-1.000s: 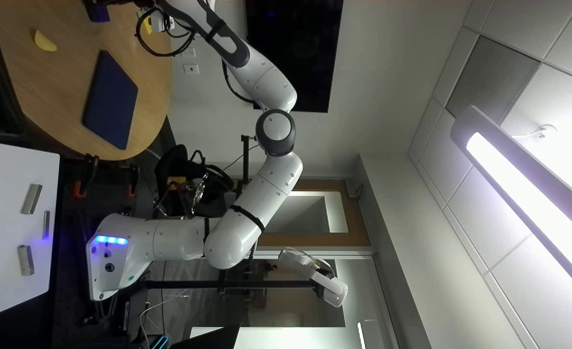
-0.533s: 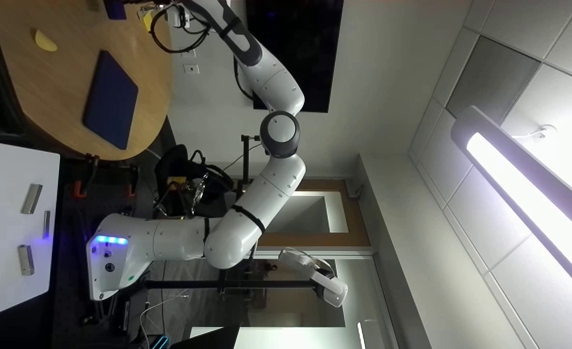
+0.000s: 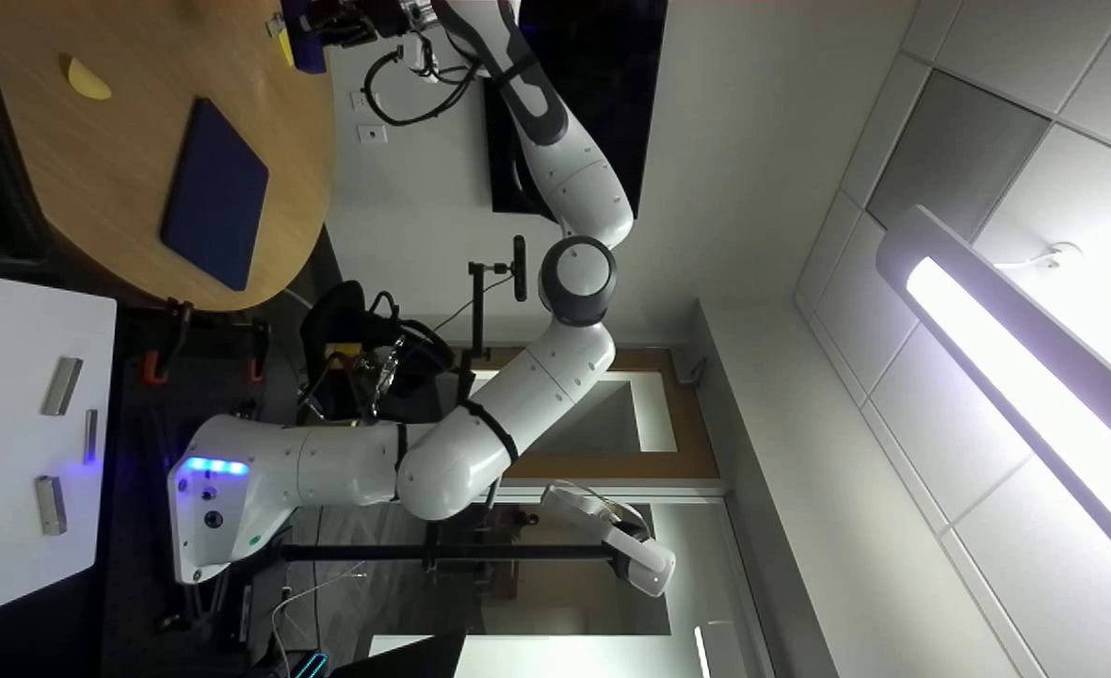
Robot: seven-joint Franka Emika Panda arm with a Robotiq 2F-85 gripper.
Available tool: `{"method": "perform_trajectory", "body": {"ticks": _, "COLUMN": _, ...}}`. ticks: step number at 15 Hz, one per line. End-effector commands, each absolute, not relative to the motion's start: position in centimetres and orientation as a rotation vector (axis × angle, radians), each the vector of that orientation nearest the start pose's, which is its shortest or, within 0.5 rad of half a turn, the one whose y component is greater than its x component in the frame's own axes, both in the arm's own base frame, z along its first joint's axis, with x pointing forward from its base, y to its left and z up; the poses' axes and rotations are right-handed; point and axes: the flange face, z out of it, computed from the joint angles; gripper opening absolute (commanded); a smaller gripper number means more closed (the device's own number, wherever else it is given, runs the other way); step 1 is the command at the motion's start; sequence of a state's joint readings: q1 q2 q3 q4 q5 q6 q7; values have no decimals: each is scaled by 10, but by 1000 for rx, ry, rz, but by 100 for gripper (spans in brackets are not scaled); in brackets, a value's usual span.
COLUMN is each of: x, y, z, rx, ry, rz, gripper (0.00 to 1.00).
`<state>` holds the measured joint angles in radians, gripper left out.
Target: Close the lid on the tablet and place the blue box on top of it
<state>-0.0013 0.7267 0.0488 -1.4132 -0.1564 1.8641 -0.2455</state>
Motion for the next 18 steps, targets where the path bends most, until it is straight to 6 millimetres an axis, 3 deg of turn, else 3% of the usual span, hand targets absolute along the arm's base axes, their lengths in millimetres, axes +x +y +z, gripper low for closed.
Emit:
{"method": "perform_trajectory", "body": {"ticks": 1, "x": 668, "y": 13, "z": 266, "rx": -3149, "ry": -348, "rz": 499, "gripper": 31}}
{"method": "perform_trajectory", "body": {"ticks": 9, "x": 627, "y": 18, "z": 225, "rx": -3131, "ry": 93, "rz": 638, "gripper": 31}}
{"method": "perform_trajectory", "body": {"ticks": 18, "x": 608, "y": 5, "z": 207, "rx": -3118, "ry": 514, "rz": 616, "gripper": 31}}
